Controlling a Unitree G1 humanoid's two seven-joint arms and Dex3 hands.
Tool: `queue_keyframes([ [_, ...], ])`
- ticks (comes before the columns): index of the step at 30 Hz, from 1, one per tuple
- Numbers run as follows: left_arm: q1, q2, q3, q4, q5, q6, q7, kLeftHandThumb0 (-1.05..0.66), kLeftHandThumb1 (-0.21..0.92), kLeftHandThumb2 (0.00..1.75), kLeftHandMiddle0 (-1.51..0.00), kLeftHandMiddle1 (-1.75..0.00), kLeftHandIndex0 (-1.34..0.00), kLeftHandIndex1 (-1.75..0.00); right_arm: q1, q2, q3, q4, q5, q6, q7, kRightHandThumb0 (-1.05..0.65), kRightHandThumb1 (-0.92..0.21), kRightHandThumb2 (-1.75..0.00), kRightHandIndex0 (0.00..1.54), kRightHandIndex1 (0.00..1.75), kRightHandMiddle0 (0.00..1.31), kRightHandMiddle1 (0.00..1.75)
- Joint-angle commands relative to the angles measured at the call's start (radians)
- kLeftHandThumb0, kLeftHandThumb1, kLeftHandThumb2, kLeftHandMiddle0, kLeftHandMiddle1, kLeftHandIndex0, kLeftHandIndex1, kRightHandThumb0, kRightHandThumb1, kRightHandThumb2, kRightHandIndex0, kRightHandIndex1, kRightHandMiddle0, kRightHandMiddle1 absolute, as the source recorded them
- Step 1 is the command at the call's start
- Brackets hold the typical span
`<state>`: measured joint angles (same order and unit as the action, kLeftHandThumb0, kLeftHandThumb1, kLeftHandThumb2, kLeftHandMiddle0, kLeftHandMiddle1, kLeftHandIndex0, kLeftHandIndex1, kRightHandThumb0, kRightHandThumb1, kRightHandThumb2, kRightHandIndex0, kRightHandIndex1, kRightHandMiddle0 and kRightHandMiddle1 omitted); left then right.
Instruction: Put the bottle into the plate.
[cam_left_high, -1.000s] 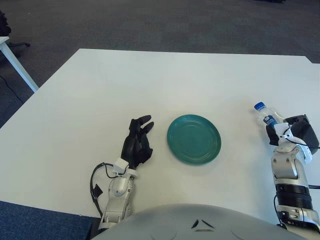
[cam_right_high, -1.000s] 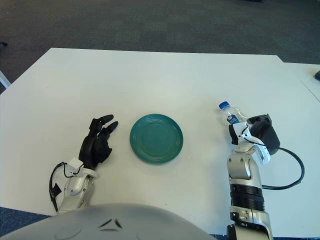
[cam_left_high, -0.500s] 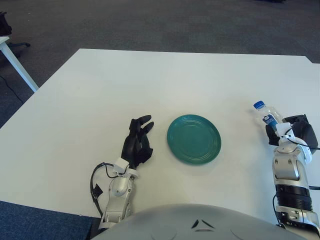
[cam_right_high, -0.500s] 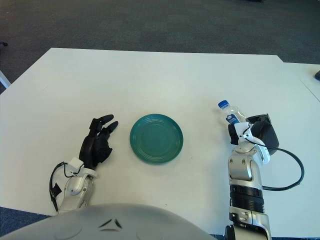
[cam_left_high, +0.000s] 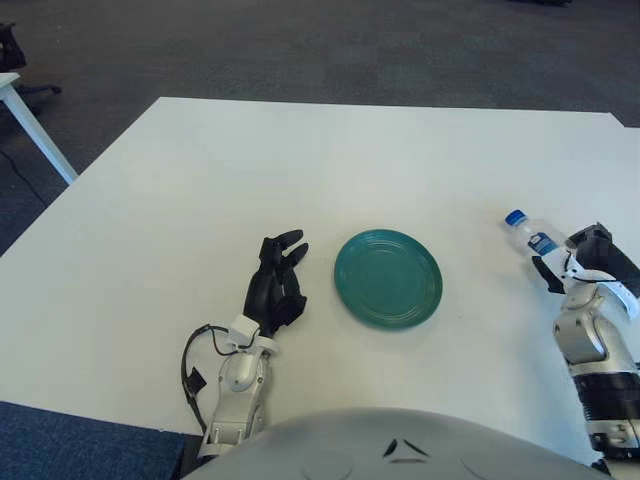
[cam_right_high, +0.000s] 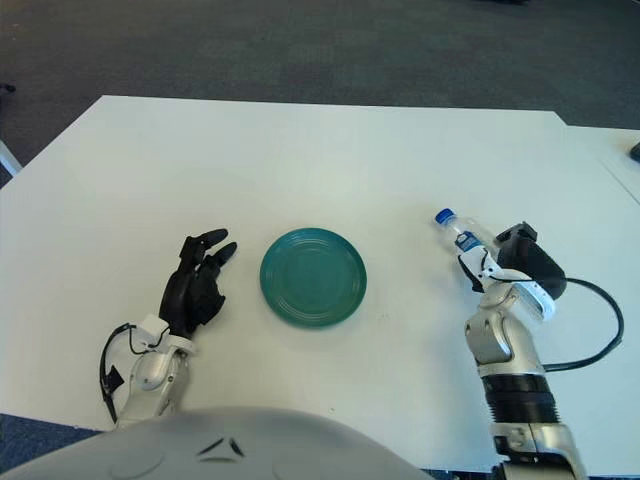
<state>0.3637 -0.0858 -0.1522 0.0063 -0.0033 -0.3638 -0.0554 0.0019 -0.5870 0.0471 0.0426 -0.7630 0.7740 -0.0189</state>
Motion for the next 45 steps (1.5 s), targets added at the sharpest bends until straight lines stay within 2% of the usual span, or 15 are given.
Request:
queue_keyframes([
  [1,0.017,-0.004,-0.01,0.039,0.01,0.041,0.009,-0.56,0.92,0.9,-0.35,-0.46,0.0,-1.06,-0.024,-0.065,0.073,0.013,-0.056,0.04,0.105,-1.02,-0.91,-0.77,0.07,0.37,0.01,0.67],
  [6,0.019,-0.009,-0.018,0.036,0.018,0.042,0.017,-0.56,0.92,0.9,-0.35,-0.46,0.0,-1.06,-0.057,-0.178,0.185,0.029,-0.124,0.051,0.312,-1.04,-0.92,-0.83,0.03,0.14,0.0,0.29],
  [12,0.019,-0.013,-0.024,0.035,0.024,0.044,0.024,-0.56,0.92,0.9,-0.35,-0.46,0.0,-1.06,-0.076,-0.223,0.225,0.027,-0.154,0.044,0.412,-1.05,-0.92,-0.86,0.0,0.02,0.0,0.11],
  [31,0.015,-0.02,-0.033,0.041,0.033,0.044,0.035,-0.56,0.92,0.9,-0.35,-0.46,0.0,-1.06,-0.086,-0.263,0.234,0.01,-0.191,0.024,0.488,-1.05,-0.92,-0.89,0.0,0.0,0.0,0.06],
  [45,0.004,-0.021,-0.03,0.055,0.033,0.042,0.037,-0.56,0.92,0.9,-0.35,-0.46,0.0,-1.06,-0.103,-0.263,0.225,0.011,-0.214,0.01,0.504,-1.05,-0.92,-0.9,0.0,0.0,0.0,0.0],
])
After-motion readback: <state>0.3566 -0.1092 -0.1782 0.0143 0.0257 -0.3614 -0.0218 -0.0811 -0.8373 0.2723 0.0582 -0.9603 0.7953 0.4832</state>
